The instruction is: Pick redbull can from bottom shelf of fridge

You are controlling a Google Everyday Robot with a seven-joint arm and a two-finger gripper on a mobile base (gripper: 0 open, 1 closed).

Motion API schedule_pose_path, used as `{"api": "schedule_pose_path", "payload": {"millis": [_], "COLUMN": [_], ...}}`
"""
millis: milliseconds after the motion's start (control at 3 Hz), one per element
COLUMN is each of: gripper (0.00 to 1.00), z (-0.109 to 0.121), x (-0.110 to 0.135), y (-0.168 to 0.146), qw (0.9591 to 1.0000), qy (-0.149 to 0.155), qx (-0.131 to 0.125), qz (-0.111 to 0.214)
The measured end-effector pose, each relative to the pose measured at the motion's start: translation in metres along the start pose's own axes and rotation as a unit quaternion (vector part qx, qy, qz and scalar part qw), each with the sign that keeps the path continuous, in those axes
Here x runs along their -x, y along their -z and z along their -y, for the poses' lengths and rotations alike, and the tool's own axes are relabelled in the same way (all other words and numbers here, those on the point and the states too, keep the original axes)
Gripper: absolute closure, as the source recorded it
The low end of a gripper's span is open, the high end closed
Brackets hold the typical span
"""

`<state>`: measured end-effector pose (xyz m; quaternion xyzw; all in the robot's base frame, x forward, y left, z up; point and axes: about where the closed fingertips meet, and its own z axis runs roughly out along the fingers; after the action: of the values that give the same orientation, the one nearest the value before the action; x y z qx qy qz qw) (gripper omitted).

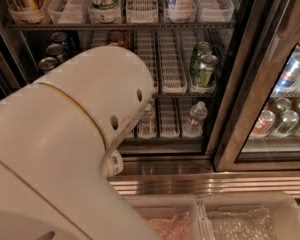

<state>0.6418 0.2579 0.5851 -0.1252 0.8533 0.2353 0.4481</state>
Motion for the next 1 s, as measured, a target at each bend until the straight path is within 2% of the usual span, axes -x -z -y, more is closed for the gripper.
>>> {"api": "schedule_pose_path", "payload": {"millis": [333,1000], "gripper": [0.23,0.30], "z": [0.003,0.010], "x": [0.006,0.020], "y": [-0.004,-0.017], "qw": [1.0000,0.9998], "qy": [0.004,0.010], "qx": [0.002,0.001], "qz": [0.007,0.016]}}
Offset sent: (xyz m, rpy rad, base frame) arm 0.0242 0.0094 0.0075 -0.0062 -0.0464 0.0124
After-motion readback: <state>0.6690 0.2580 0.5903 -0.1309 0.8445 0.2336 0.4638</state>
